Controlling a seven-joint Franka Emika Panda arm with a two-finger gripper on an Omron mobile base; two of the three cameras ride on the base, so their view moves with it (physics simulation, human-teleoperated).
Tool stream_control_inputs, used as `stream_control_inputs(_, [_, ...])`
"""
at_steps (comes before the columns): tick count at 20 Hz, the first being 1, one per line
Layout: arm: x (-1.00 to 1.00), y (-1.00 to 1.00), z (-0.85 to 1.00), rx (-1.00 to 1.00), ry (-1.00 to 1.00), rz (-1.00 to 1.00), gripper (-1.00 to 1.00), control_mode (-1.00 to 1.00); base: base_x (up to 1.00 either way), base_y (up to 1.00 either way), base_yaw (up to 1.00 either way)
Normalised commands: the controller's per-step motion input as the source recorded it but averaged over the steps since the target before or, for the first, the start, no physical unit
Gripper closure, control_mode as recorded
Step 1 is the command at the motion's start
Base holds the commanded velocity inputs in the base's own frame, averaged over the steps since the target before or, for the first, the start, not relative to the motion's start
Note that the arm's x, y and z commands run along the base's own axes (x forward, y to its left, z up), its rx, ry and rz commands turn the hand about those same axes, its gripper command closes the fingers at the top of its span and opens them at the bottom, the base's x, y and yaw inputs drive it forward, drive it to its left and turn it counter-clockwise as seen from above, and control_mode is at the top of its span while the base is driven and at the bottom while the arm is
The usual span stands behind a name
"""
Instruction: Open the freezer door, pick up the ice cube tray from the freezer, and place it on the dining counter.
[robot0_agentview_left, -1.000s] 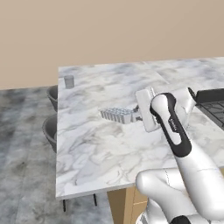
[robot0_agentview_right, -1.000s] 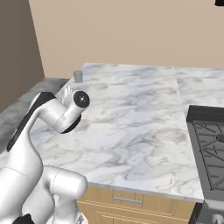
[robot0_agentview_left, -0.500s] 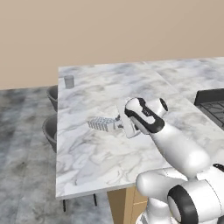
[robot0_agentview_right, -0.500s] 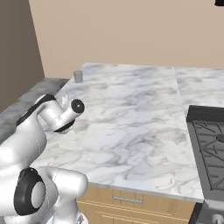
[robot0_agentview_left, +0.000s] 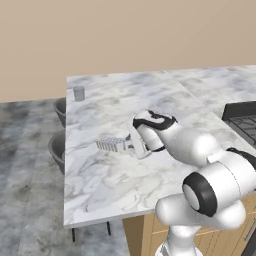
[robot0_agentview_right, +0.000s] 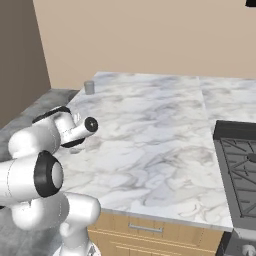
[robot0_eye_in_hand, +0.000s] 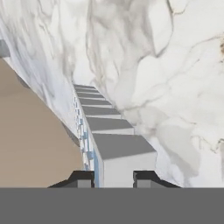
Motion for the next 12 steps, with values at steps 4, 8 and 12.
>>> stream_control_inputs(4, [0.42, 0.18, 0.00, 0.00, 0.14, 0.00, 1.00, -1.00, 0.00, 0.00, 0.00])
stream_control_inputs(8, [0.38, 0.14, -0.07, 0.00, 0.12, 0.00, 1.00, -1.00, 0.00, 0.00, 0.00])
stream_control_inputs(12, [0.38, 0.07, -0.40, 0.00, 0.01, 0.00, 1.00, -1.00, 0.00, 0.00, 0.00])
